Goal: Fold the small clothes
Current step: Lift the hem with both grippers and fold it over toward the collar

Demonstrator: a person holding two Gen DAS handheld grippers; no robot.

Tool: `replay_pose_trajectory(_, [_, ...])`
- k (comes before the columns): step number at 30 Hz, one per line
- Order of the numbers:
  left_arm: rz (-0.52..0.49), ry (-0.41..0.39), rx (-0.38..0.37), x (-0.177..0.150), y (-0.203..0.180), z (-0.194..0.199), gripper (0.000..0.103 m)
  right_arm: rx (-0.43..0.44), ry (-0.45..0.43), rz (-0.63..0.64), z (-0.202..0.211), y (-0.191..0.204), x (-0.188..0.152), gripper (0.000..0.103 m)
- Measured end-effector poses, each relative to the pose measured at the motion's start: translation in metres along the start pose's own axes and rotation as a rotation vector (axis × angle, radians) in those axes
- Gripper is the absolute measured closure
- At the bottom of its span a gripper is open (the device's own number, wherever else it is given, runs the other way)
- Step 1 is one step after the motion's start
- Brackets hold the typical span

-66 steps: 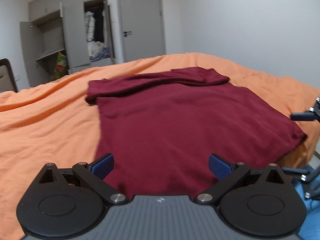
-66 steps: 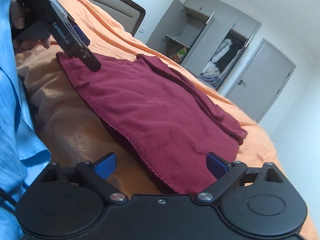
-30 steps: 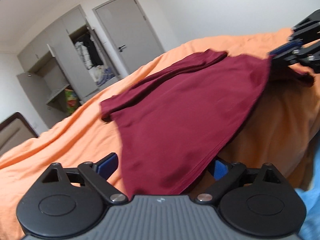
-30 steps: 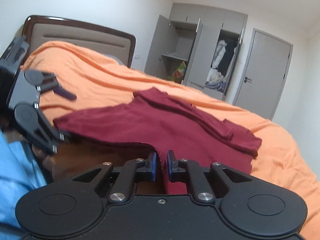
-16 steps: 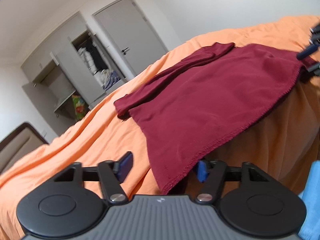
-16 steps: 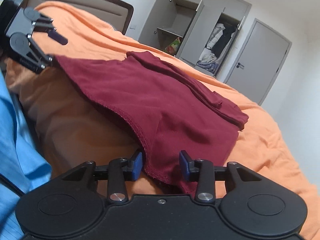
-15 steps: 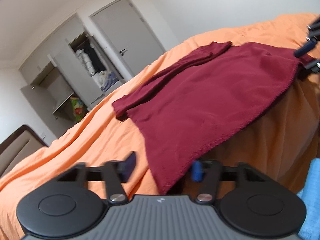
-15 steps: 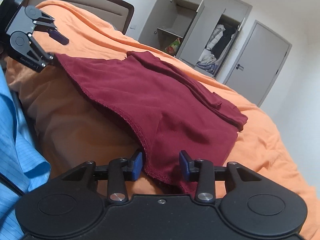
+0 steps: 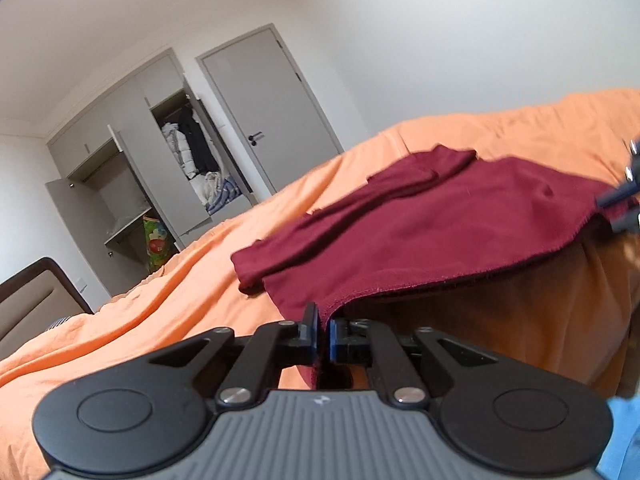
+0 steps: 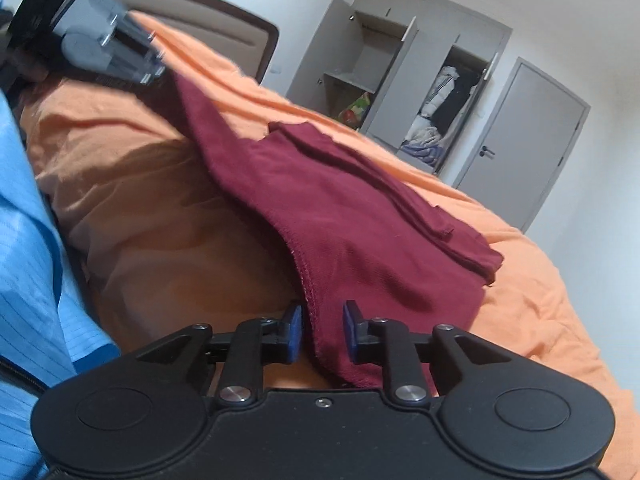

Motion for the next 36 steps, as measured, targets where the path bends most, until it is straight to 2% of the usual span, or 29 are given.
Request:
replay_pose_trajectory(2, [0.023, -0.011, 0.004, 0.004, 0.002, 0.002, 0.098, -0.011, 0.021, 0.037, -0.005, 0.008, -0.003, 0.068])
replay_pose_trajectory(5, [0.040, -0.026, 0.014, 0.009, 0.004, 0.004, 0.099, -0.079, 0.032, 0.068, -0.010, 0.014, -0.005, 0.067])
replay_pose_trajectory(6, [0.039, -0.032, 0.021, 0.009, 0.004, 0.005, 0.099, -0.100, 0.025, 0.063, -0.010, 0.012, -0.005, 0.068])
replay_pose_trajectory(8, [0.044, -0.046, 0.027, 0.011, 0.005, 0.008, 0.100, -0.144, 0.006, 0.033, -0.007, 0.005, -0.002, 0.084])
replay_pose_trajectory(9, [0.046, -0.056, 0.025, 0.012, 0.006, 0.010, 0.100, -0.163, -0.003, 0.015, -0.006, 0.000, -0.001, 0.099])
replay_pose_trajectory(15, [0.068, -0.173, 0.061, 0.026, 0.006, 0.034, 0.100, -0.299, -0.147, -0.039, 0.017, -0.025, 0.016, 0.100])
replay_pose_trajectory(18, [0.109, -0.234, 0.041, 0.037, 0.011, 0.053, 0.101, -0.330, -0.198, -0.073, 0.032, -0.041, 0.028, 0.101])
replay_pose_trajectory(22, [0.155, -0.276, -0.040, 0.050, 0.029, 0.079, 0.101, -0.305, -0.225, -0.093, 0.054, -0.063, 0.047, 0.101])
replay_pose_trajectory(26, [0.130, -0.305, -0.109, 0.058, 0.047, 0.106, 0.101, -0.307, -0.244, -0.062, 0.077, -0.075, 0.061, 0.101])
replay_pose_trajectory(29, [0.067, -0.302, -0.179, 0.061, 0.055, 0.129, 0.101, -0.237, -0.231, -0.049, 0.097, -0.085, 0.073, 0.101])
replay_pose_trajectory(32, [0.036, -0.309, -0.285, 0.065, 0.066, 0.153, 0.100, -0.195, -0.219, -0.030, 0.122, -0.101, 0.084, 0.101])
replay_pose_trajectory(36, [0.022, -0.274, -0.359, 0.064, 0.078, 0.157, 0.100, -0.118, -0.199, -0.020, 0.131, -0.119, 0.097, 0.100])
Point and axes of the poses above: each gripper's, at about its wrist camera, not at the fingertips, and z roughly against the way its jaws point, y to its left, x to its top, the point moved 1 cm from there along -z, roughly the way its jaws point, and after that the axes turned 14 degrees about -x, right-handed, at the moved point
